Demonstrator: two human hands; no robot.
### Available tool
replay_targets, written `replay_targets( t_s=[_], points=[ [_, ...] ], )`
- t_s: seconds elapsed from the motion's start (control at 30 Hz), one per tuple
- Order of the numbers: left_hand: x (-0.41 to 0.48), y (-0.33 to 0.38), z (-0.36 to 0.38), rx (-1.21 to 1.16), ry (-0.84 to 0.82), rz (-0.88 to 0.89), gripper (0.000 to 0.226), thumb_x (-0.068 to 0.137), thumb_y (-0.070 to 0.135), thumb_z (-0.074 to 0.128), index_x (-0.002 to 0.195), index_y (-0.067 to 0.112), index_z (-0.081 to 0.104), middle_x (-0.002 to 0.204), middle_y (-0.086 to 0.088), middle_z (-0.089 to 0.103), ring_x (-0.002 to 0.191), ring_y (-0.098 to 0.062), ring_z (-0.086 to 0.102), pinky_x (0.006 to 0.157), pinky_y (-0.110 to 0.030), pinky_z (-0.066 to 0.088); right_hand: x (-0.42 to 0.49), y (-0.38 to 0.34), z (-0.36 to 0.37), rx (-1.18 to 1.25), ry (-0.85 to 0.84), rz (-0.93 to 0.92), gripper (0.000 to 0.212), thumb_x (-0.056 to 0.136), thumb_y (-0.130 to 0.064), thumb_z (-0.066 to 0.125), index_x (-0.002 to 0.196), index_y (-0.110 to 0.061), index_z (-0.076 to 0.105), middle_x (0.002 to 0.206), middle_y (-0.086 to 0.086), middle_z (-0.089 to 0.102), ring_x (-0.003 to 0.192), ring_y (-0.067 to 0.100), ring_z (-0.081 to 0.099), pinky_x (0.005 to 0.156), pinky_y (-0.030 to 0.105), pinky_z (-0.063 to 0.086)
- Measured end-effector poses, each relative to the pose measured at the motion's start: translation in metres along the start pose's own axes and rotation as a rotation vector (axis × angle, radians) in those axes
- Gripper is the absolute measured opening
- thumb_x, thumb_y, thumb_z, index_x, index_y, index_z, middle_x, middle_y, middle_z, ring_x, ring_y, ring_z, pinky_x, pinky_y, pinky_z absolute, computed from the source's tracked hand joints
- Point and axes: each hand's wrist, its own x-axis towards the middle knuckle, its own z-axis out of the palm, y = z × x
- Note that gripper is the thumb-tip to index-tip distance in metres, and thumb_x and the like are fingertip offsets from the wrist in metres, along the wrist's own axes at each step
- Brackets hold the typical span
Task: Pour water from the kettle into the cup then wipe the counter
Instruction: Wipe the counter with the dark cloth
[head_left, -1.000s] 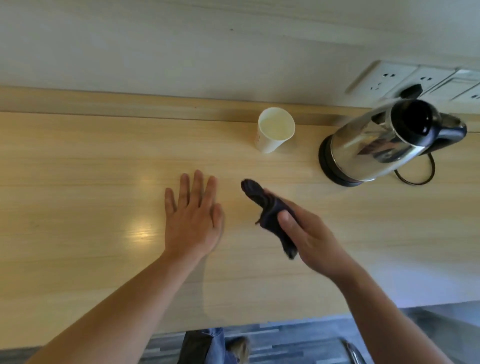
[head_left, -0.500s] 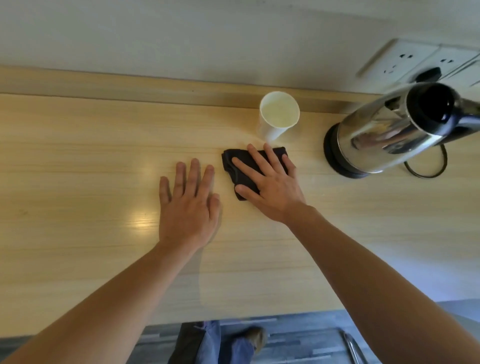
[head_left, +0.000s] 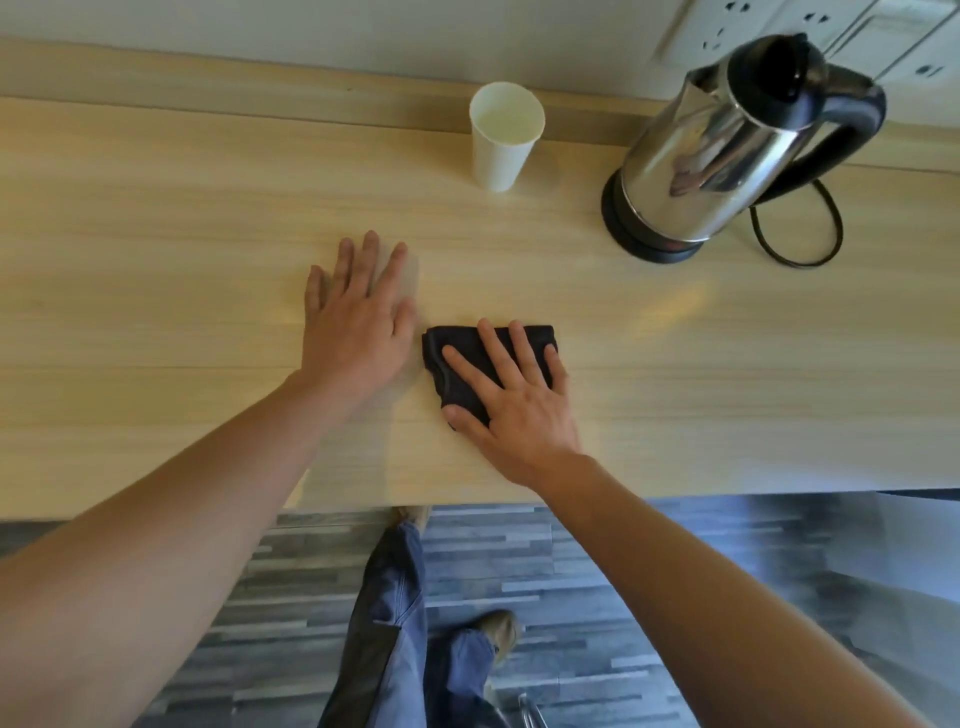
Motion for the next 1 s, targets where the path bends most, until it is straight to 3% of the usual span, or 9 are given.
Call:
replay_targets(
  t_s=[0.2, 0.4, 0.5, 0.57, 0.63, 0.7, 0.87, 0.93, 1.0],
  points=[
    [-0.013, 0.032, 0.014, -0.061, -0.020, -0.007, 0.062, 0.111, 0.046, 0.022, 0.170, 0.033, 0.010, 0.181, -0.002, 0.001, 0.167, -0.027, -0.003, 0.134, -0.055, 0.003, -0.071, -0.004, 0.026, 0.035, 0.003, -0.037, 0.060, 0.104, -0.067, 0.022, 0.160, -0.051, 0.007, 0.172, -0.012, -0.004, 0.159, 0.018, -0.011, 0.127, 0.050, -0.002],
    [-0.019, 0.055, 0.028, -0.012, -0.055, -0.025, 0.064, 0.108, 0.048, 0.011, 0.170, 0.034, 0.005, 0.181, -0.002, -0.002, 0.167, -0.028, -0.004, 0.133, -0.060, 0.002, -0.118, -0.002, 0.024, 0.247, -0.031, -0.063, 0.052, 0.104, -0.059, 0.033, 0.154, -0.044, 0.037, 0.166, -0.025, 0.017, 0.156, -0.003, 0.000, 0.123, 0.034, 0.003],
    [-0.019, 0.056, 0.030, -0.007, -0.054, -0.039, 0.065, 0.107, 0.049, 0.011, 0.170, 0.035, 0.004, 0.181, -0.002, -0.001, 0.167, -0.028, -0.004, 0.132, -0.061, 0.002, -0.129, 0.010, -0.009, 0.728, -0.171, 0.022, 0.036, 0.107, -0.041, 0.048, 0.139, -0.032, 0.060, 0.132, -0.039, 0.054, 0.122, -0.030, 0.038, 0.108, 0.016, 0.028],
    [-0.019, 0.055, 0.031, -0.009, -0.054, -0.040, 0.065, 0.107, 0.049, 0.013, 0.170, 0.035, 0.005, 0.181, -0.002, 0.000, 0.167, -0.029, -0.004, 0.132, -0.061, 0.001, -0.129, 0.021, -0.035, 1.101, -0.160, 0.162, 0.027, 0.106, -0.035, 0.053, 0.115, -0.018, 0.071, 0.091, -0.026, 0.071, 0.086, -0.013, 0.060, 0.083, 0.018, 0.046],
    [-0.019, 0.056, 0.031, -0.010, -0.053, -0.037, 0.066, 0.107, 0.048, 0.013, 0.170, 0.033, 0.004, 0.181, -0.003, -0.002, 0.167, -0.029, -0.005, 0.132, -0.061, 0.000, -0.115, 0.035, -0.057, 1.199, -0.015, 0.245, 0.043, 0.104, -0.046, 0.053, 0.108, -0.007, 0.071, 0.083, -0.005, 0.071, 0.082, 0.005, 0.063, 0.077, 0.026, 0.048],
    [-0.018, 0.056, 0.031, -0.014, -0.071, -0.047, 0.066, 0.106, 0.048, 0.010, 0.170, 0.033, 0.001, 0.180, -0.002, -0.006, 0.167, -0.028, -0.008, 0.132, -0.060, -0.001, -0.091, 0.049, -0.079, 1.206, 0.079, 0.259, 0.046, 0.106, -0.046, 0.050, 0.110, -0.005, 0.069, 0.086, 0.012, 0.069, 0.085, 0.013, 0.064, 0.077, 0.029, 0.049],
    [-0.015, 0.053, 0.032, -0.002, -0.098, -0.035, 0.066, 0.106, 0.050, 0.003, 0.170, 0.034, -0.002, 0.180, -0.003, -0.008, 0.166, -0.029, -0.010, 0.133, -0.060, -0.001, 0.005, 0.078, -0.122, 0.882, 0.202, 0.137, 0.024, 0.109, -0.033, 0.048, 0.122, -0.022, 0.064, 0.101, -0.001, 0.072, 0.093, 0.007, 0.066, 0.083, 0.032, 0.052],
    [-0.014, 0.052, 0.033, 0.002, -0.101, -0.033, 0.066, 0.106, 0.051, 0.003, 0.170, 0.034, -0.002, 0.180, -0.003, -0.008, 0.166, -0.029, -0.010, 0.133, -0.060, -0.001, 0.050, 0.091, -0.119, 0.576, 0.195, 0.076, 0.039, 0.107, -0.040, 0.047, 0.144, -0.029, 0.053, 0.137, 0.000, 0.064, 0.127, 0.015, 0.058, 0.107, 0.043, 0.045],
    [-0.014, 0.052, 0.034, 0.007, -0.108, -0.033, 0.066, 0.106, 0.051, 0.001, 0.170, 0.034, -0.003, 0.179, -0.003, -0.010, 0.166, -0.028, -0.012, 0.133, -0.059, -0.002, 0.085, 0.100, -0.109, 0.241, 0.112, 0.053, 0.055, 0.106, -0.051, 0.042, 0.158, -0.036, 0.035, 0.168, -0.001, 0.030, 0.157, 0.018, 0.020, 0.123, 0.046, 0.019]
  ],
)
